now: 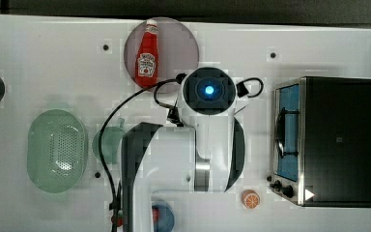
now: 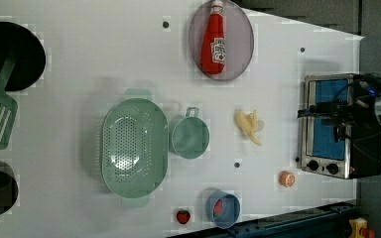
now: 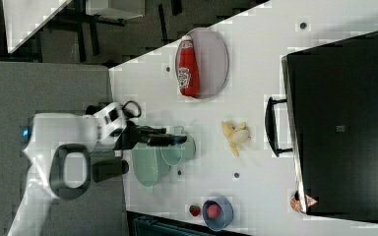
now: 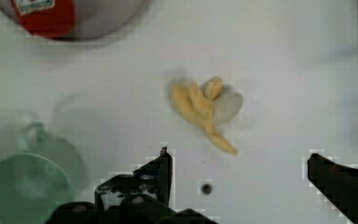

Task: Pick Banana and place it in mug.

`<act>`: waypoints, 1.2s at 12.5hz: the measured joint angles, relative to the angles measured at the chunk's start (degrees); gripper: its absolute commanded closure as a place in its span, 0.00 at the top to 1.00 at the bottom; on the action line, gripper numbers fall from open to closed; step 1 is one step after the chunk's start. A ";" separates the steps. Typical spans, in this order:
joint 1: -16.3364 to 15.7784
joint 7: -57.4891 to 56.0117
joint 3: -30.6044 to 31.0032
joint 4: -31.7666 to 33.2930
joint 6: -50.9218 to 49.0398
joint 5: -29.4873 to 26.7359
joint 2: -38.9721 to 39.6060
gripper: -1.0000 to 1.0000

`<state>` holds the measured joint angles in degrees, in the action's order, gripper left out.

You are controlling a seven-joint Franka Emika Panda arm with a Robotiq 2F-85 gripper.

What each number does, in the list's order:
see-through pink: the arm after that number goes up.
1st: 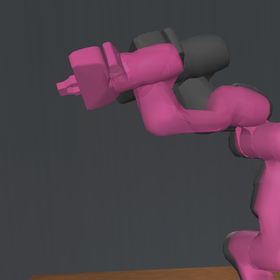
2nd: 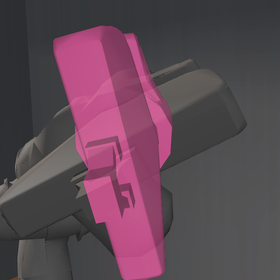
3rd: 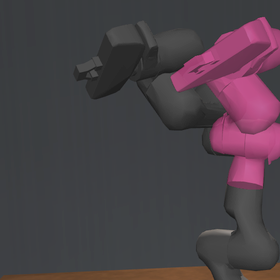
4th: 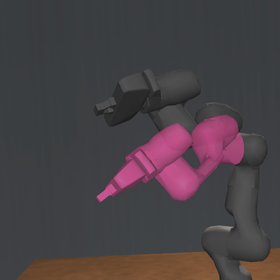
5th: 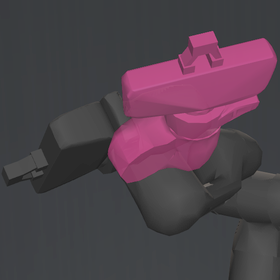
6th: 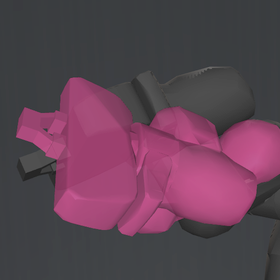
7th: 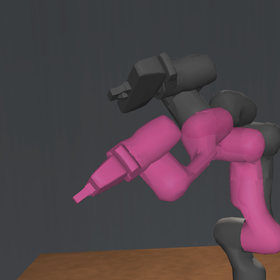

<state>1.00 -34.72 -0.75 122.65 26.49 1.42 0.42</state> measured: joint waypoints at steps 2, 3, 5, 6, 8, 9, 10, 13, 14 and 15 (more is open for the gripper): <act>-0.09 -9.26 -1.43 0.56 5.51 -0.97 4.32 1.00; 0.03 -13.65 -1.89 1.34 8.23 -0.82 6.34 1.00; 0.73 -20.84 -1.47 4.25 16.70 0.05 10.66 1.00; 1.08 -21.96 -0.79 5.82 19.92 0.04 12.68 1.00; 0.81 -24.87 0.16 7.27 22.77 0.05 18.25 1.00; 0.32 -26.72 0.12 7.61 23.70 1.33 21.09 1.00; 0.06 -28.40 0.24 8.28 24.79 1.40 22.83 1.00; 0.26 -30.30 1.13 11.86 27.75 1.41 24.11 0.96; 0.12 -30.35 1.15 12.20 28.90 1.07 24.08 0.85; 0.26 -30.80 1.26 12.09 28.82 0.13 23.92 0.72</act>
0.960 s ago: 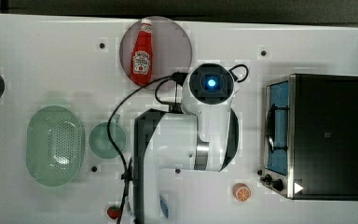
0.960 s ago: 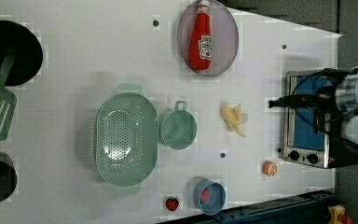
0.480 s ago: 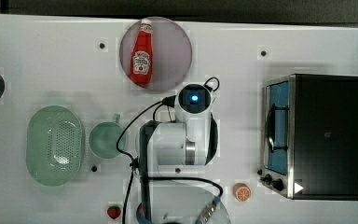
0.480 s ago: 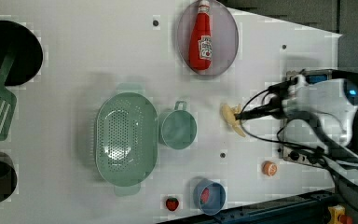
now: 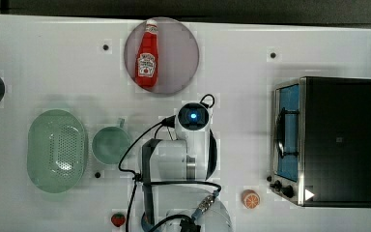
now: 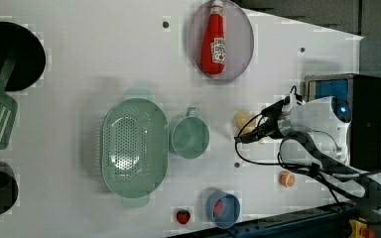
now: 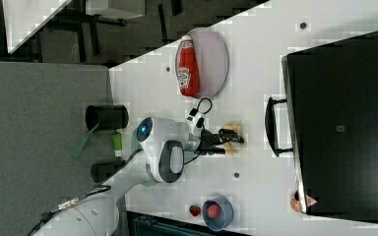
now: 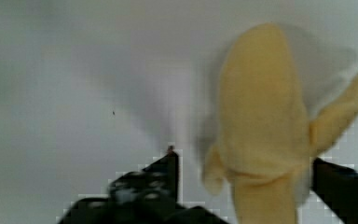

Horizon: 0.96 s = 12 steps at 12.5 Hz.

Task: Pick Banana and place it in mug.

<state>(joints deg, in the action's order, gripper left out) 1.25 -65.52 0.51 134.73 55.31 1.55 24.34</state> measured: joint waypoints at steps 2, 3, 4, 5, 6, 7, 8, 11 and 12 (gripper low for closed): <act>-0.12 -0.50 -0.31 -0.22 1.34 -0.78 -0.04 0.48; 0.13 -0.50 0.09 -0.11 2.94 -0.57 -0.04 0.38; -0.18 -0.50 -0.15 0.00 3.72 -0.57 -0.28 0.23; -0.85 -0.50 -1.04 0.90 4.84 -0.91 -0.92 0.22; -1.20 -0.50 -1.66 2.01 5.57 -1.17 -1.68 0.22; -1.14 -0.50 -1.80 2.46 5.51 -0.77 -2.11 0.22; -0.91 -0.50 -1.84 2.57 5.62 0.61 -3.18 0.22; -0.04 -0.50 -3.31 4.36 1.96 -0.89 -14.25 0.22; 0.44 -0.50 -3.30 3.02 -2.35 0.43 -17.56 0.22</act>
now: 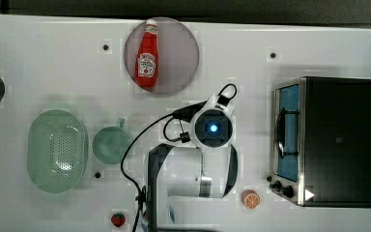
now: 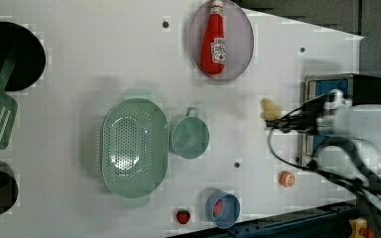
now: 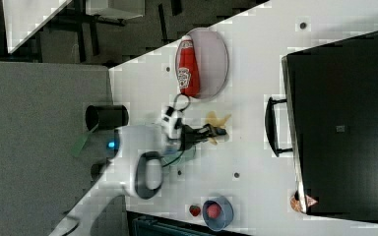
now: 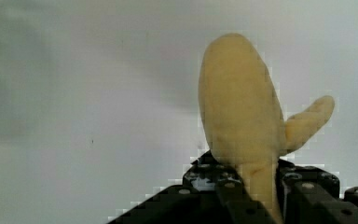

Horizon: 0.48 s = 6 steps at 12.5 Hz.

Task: Pick Banana and place it in mug.

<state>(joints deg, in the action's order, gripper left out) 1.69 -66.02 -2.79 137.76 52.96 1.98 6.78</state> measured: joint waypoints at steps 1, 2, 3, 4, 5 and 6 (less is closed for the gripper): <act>-0.37 0.00 -0.65 -1.68 -3.86 -0.18 -3.39 0.22; -0.84 0.06 -1.36 -3.80 -9.01 -0.26 -6.87 0.22; -0.74 0.56 -1.41 -6.38 -14.97 -0.59 -10.25 0.22; -0.73 1.12 -1.50 -8.95 -19.67 -0.21 -13.41 0.22; -0.71 2.57 -1.12 -11.86 -24.12 -0.86 -15.68 0.22; -0.62 5.09 -0.07 -14.88 -27.67 -0.90 -17.20 0.22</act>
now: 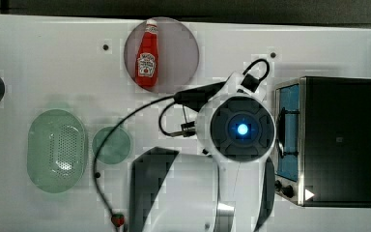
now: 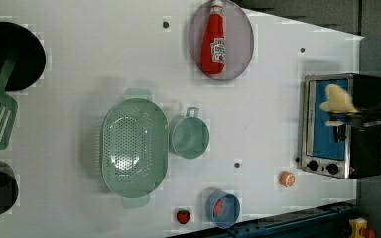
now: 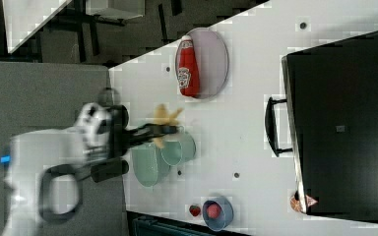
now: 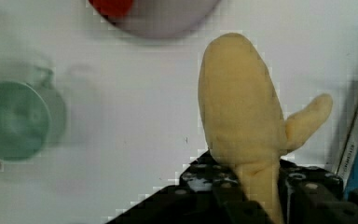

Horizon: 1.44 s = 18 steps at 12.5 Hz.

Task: Pick Banana and place it in mug.

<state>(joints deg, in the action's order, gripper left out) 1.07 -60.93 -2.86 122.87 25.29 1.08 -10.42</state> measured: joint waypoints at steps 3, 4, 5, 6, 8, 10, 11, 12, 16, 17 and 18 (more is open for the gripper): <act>1.10 8.36 5.68 -2.13 -5.15 0.43 -3.99 0.22; 1.09 10.71 7.92 -1.57 -5.25 -0.60 -4.52 0.22; 0.33 14.41 9.89 -1.57 -5.34 -0.64 -4.18 0.22; -0.92 18.83 11.45 -1.01 -5.18 -0.57 -3.67 0.22; -2.55 28.23 16.62 -0.45 -4.60 0.40 -0.63 0.22; -4.00 36.62 21.06 0.11 -5.46 -0.79 3.94 0.22; -3.87 40.13 22.91 1.01 -3.93 -0.92 4.83 0.22; -3.77 43.24 24.37 2.01 -1.62 -1.61 5.35 0.22; -4.23 53.64 28.33 8.62 10.18 -4.88 7.53 0.22; -4.34 53.70 28.36 9.06 11.11 -4.49 9.28 0.22; -4.47 53.76 28.31 8.73 12.62 -3.85 12.11 0.25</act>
<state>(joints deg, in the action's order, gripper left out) -3.40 -7.18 25.44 131.60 37.91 -2.78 1.69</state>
